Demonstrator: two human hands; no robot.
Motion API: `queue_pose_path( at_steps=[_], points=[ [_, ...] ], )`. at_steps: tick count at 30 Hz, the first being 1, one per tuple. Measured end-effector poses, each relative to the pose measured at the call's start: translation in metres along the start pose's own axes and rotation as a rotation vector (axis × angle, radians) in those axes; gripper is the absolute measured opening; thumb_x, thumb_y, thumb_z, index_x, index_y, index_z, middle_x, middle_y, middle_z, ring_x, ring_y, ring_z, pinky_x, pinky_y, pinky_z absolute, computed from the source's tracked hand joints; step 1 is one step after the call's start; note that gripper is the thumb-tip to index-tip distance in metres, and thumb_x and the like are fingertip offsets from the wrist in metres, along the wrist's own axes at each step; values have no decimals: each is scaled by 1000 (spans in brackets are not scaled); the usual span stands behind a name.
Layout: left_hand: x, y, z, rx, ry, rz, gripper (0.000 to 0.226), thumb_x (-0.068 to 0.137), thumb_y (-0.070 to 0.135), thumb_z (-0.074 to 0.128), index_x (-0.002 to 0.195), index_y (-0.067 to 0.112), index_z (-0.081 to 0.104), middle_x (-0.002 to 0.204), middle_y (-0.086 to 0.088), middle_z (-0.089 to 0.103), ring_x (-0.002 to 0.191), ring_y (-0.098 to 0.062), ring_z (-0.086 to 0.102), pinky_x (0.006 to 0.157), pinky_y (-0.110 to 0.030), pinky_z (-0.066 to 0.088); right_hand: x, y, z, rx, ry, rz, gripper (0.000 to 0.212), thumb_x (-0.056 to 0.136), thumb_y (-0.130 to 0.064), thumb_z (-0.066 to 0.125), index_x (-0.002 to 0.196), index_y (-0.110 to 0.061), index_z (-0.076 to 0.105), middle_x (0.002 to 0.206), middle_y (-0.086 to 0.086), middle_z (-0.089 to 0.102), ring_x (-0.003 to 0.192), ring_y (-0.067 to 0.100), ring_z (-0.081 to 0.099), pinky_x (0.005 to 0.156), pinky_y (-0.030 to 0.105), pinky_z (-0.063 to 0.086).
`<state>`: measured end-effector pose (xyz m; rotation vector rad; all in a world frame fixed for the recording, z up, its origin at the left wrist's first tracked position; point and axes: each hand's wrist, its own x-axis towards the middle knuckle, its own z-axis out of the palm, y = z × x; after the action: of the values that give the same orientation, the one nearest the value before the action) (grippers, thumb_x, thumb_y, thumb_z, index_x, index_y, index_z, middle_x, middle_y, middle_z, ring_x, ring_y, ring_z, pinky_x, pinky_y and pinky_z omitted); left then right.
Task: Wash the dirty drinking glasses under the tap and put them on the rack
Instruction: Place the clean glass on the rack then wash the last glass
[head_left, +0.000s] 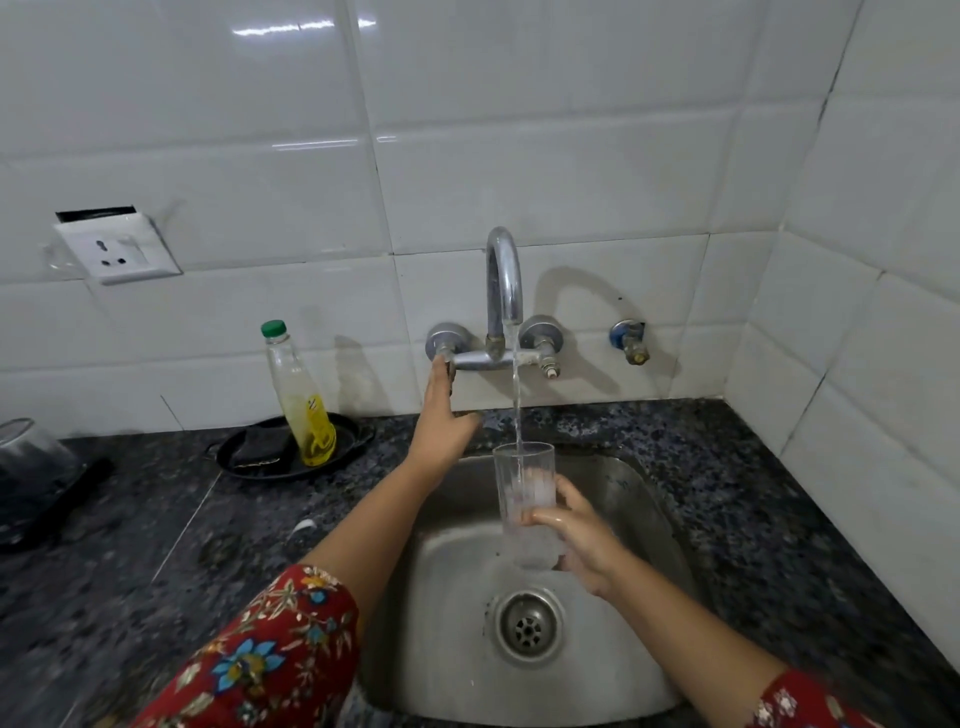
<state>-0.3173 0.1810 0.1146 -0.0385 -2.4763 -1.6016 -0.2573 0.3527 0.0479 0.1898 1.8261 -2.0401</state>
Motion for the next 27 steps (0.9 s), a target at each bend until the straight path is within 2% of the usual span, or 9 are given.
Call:
queue_pose_path(
  at_steps=[2,5,8,11,13,17,22,24,27],
  points=[
    [-13,-2,0,-26,31,-10,80,89,8,59,153,29,16,151,8,32,133,-15,40,106,-29,38,-3,0,-6,-53,-82,38,51,71,-8,75,116,-27,59,110,7,68,101,29,65,65,42,58],
    [-39,-14,13,-8,79,-87,62,95,22,56,150,23,27,149,0,39,132,-18,42,109,-35,37,-5,0,-18,-288,-118,33,59,61,-23,84,114,-23,59,111,4,68,99,24,66,82,46,57],
    [-65,-34,26,50,-4,-107,58,93,42,55,145,27,34,142,-1,48,128,-19,47,107,-45,41,-6,-5,-24,-572,-63,24,65,53,-38,87,107,-25,53,112,-3,59,103,15,58,88,34,50],
    [-81,-48,36,178,-35,-93,56,92,39,58,143,26,39,139,0,51,130,-18,46,108,-45,39,-8,-16,-30,-779,-47,-11,63,40,-46,87,93,-33,55,106,-7,59,97,12,58,76,27,53],
    [-86,-53,42,259,-9,-94,55,92,32,59,143,23,40,141,-1,49,132,-18,44,109,-40,37,-14,-27,-32,-875,-64,-57,56,45,-40,90,93,-33,62,103,-11,62,91,10,60,58,14,51],
    [-91,-55,48,360,-23,-116,51,96,31,54,144,20,39,145,-1,46,134,-20,41,108,-35,35,-23,-46,-31,-951,31,-121,63,48,-37,90,102,-29,59,104,-8,62,95,13,59,76,29,49],
    [-92,-52,56,370,-15,-145,41,101,31,42,140,18,45,140,-5,50,130,-22,45,106,-35,37,-32,-56,-24,-959,142,-243,83,48,-33,91,111,-28,37,76,-6,52,69,11,52,54,28,38],
    [-94,-52,58,364,-18,-155,38,101,29,40,137,19,48,137,-4,53,127,-22,48,104,-36,40,-34,-53,-21,-954,172,-313,83,49,-30,91,111,-28,35,80,-9,51,68,9,52,54,28,38],
    [-98,-50,61,327,-5,-161,36,102,24,37,135,17,51,134,-6,55,124,-22,50,102,-35,40,-35,-47,-19,-847,204,-398,90,46,-25,92,115,-32,34,96,-6,56,83,12,56,67,29,45]
  ],
)
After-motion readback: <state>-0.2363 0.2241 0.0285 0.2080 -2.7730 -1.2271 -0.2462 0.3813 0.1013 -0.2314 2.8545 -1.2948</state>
